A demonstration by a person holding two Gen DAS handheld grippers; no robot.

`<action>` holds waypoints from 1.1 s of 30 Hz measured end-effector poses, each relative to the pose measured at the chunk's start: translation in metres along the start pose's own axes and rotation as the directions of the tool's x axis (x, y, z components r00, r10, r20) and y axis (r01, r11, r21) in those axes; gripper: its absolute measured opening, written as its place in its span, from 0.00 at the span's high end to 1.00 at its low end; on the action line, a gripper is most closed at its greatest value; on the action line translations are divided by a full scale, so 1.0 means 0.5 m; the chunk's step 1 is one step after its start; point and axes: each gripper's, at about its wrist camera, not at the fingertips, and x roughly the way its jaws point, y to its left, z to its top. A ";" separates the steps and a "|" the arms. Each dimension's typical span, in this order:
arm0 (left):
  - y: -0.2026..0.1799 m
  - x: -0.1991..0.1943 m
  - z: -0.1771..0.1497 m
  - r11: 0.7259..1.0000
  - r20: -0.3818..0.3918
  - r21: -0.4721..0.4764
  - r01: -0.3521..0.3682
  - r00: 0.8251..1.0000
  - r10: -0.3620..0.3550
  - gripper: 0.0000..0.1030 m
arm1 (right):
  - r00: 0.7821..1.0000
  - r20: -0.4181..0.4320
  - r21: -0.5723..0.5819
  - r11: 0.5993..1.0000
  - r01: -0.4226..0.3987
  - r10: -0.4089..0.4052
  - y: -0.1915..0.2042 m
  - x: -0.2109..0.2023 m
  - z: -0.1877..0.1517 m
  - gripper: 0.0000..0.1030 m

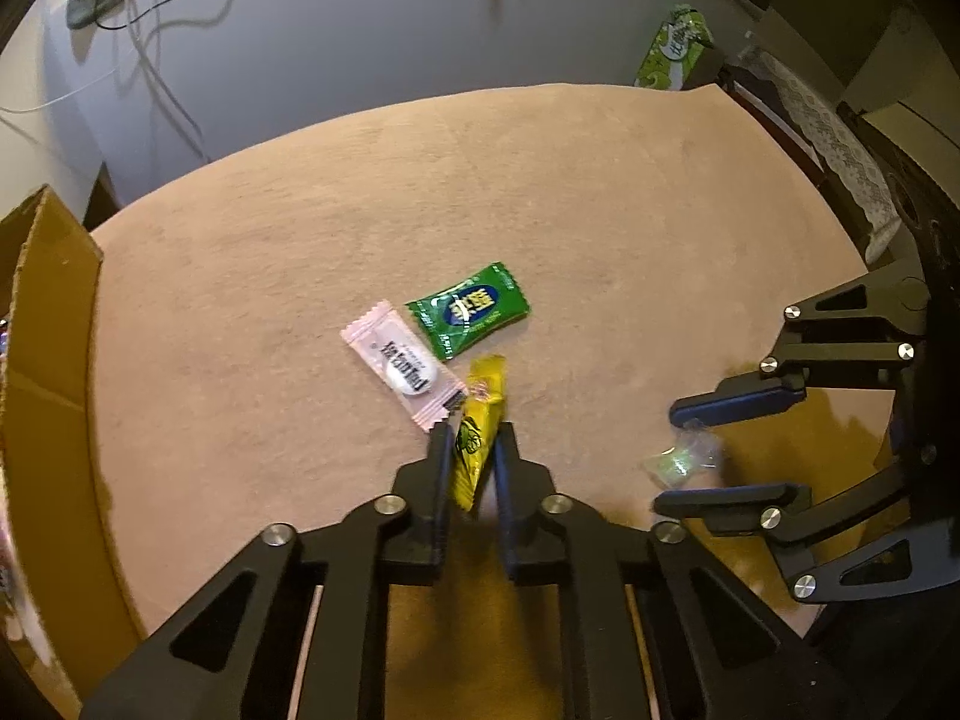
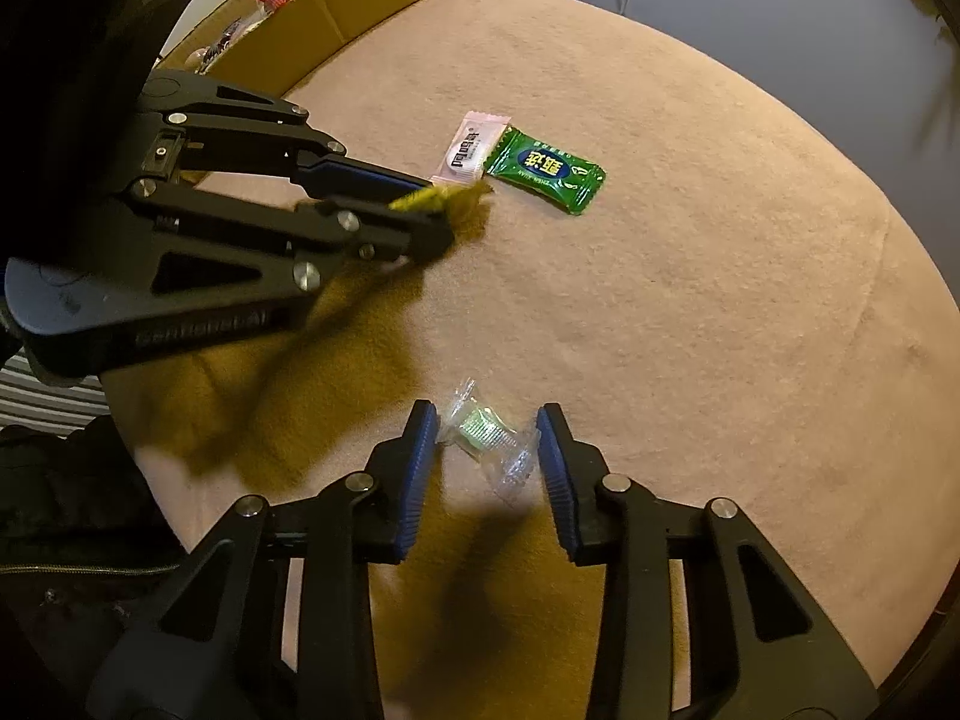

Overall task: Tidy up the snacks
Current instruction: 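Grasp the yellow packet with the left tool while the right grasps the small clear candy, then carry the yellow packet and clear candy over the box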

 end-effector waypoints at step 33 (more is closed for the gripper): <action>0.117 -0.156 -0.047 0.977 0.162 -0.212 0.034 0.987 0.001 0.94 | 0.990 0.144 0.104 0.994 -0.021 0.006 -0.039 -0.125 0.024 0.71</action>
